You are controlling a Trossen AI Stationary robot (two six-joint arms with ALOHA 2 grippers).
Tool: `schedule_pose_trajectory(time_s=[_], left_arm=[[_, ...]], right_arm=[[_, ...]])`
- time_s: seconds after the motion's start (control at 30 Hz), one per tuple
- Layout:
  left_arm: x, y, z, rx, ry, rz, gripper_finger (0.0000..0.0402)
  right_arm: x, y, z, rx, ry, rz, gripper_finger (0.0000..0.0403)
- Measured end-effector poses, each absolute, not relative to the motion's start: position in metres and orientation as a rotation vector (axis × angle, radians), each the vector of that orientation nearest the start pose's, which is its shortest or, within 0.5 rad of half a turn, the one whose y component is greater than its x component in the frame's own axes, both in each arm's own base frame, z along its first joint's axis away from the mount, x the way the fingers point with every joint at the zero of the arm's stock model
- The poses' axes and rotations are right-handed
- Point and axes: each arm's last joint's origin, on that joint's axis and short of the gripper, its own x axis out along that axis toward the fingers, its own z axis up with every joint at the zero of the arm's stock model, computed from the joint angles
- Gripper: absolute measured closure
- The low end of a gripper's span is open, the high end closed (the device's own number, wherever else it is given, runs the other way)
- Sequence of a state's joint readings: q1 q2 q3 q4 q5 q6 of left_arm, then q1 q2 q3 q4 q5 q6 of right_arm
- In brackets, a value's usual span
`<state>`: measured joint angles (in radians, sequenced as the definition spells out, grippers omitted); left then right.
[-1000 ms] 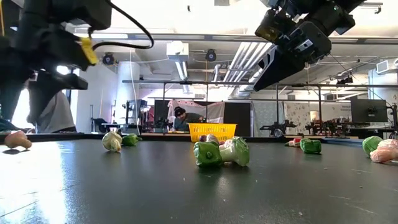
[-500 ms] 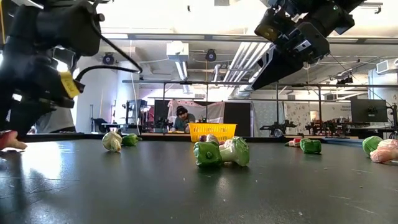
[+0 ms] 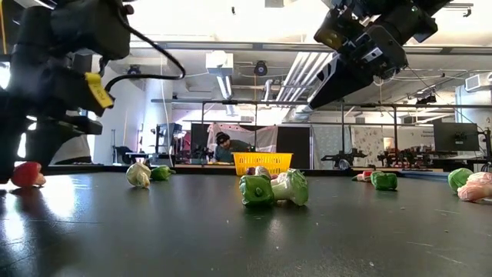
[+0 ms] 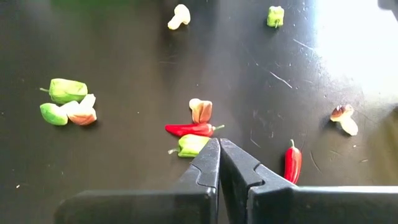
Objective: Sort produce into baskets
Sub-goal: Put the bottom left red mushroom into the yellow bin
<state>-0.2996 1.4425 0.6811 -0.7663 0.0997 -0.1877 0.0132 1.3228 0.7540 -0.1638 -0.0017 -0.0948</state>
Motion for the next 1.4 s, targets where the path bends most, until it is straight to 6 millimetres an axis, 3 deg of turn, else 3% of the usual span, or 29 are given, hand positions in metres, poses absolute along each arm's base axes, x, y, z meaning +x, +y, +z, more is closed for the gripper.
schedule_pose_trajectory(time_s=[0.3,0.6,0.8,0.9,1.1,1.23,1.4], left_arm=[[0.207,-0.065,0.144,-0.003,1.464,-0.186,0.0293],[0.211,-0.057,0.144,0.072,1.436,-0.166,0.0387],[0.223,-0.040,0.156,0.052,1.332,-0.099,0.0387],[0.239,-0.023,0.170,0.083,1.188,-0.009,0.0387],[0.272,0.030,0.189,0.043,0.823,0.159,0.0387],[0.280,0.067,0.196,0.055,0.677,0.263,0.0387],[0.288,0.110,0.204,0.085,0.615,0.328,0.0387]], right_arm=[[0.266,0.004,0.214,-0.096,0.721,0.049,0.0403],[0.267,0.003,0.215,-0.098,0.715,0.041,0.0403],[0.267,0.003,0.215,-0.091,0.716,0.037,0.0403],[0.267,0.003,0.215,-0.091,0.710,0.036,0.0403],[0.269,0.003,0.217,-0.091,0.681,0.035,0.0403],[0.269,0.003,0.218,-0.091,0.678,0.035,0.0403],[0.270,0.003,0.218,-0.097,0.669,0.019,0.0403]])
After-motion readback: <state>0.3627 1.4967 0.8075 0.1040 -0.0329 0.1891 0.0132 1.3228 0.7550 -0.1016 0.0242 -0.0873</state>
